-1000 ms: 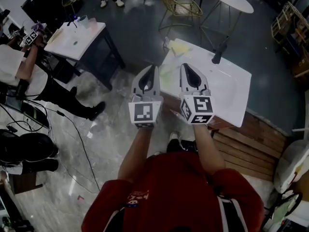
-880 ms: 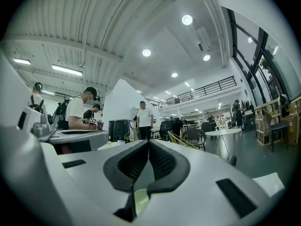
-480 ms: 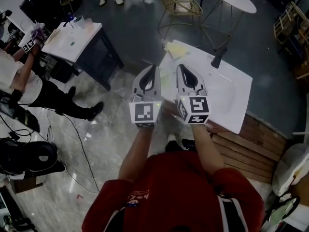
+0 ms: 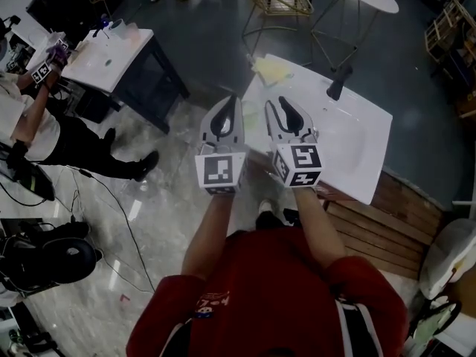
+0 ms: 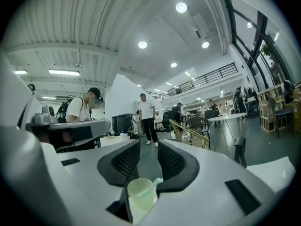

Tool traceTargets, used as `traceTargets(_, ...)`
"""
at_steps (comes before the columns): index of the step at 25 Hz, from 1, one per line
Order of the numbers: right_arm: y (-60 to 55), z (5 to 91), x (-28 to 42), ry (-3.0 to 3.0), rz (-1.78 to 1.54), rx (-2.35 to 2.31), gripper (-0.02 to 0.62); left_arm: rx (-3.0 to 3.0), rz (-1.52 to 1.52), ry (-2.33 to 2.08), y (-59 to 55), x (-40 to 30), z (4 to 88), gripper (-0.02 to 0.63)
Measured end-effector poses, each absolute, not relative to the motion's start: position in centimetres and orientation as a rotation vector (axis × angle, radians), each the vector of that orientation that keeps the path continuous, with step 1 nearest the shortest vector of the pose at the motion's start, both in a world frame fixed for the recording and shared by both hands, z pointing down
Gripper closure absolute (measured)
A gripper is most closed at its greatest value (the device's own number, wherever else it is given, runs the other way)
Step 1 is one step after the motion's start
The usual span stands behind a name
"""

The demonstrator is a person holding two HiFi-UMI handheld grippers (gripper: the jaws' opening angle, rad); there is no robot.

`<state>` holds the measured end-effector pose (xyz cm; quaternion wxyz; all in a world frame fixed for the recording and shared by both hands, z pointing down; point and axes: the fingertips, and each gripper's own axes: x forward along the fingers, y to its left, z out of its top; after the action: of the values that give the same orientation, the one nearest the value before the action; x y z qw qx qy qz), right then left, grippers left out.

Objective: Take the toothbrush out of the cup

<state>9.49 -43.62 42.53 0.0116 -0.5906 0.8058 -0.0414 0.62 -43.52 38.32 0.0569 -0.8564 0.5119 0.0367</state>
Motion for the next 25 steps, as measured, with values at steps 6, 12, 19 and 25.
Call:
traceTargets(6, -44.4, 45.4, 9.0, 2.531, -0.239, -1.837, 0.422, -2.616, 0.043, 1.561, -44.1, 0.4, 39.9, 0.577)
traceTargets(12, -45.2, 47.7, 8.8, 2.54, -0.355, -1.822, 0.395, -2.638, 0.097, 1.562, -44.7, 0.6, 40.2, 0.577)
traceTargets(19, -46.1, 50.5, 8.9, 2.559, -0.451, -1.81, 0.377, -2.646, 0.066, 1.575, -45.4, 1.1, 41.5, 0.577)
traceTargets(25, -47.1, 53.2, 8.9, 2.58, -0.552, -1.793, 0.373, -2.643, 0.037, 1.619, -46.3, 1.0, 42.5, 0.577)
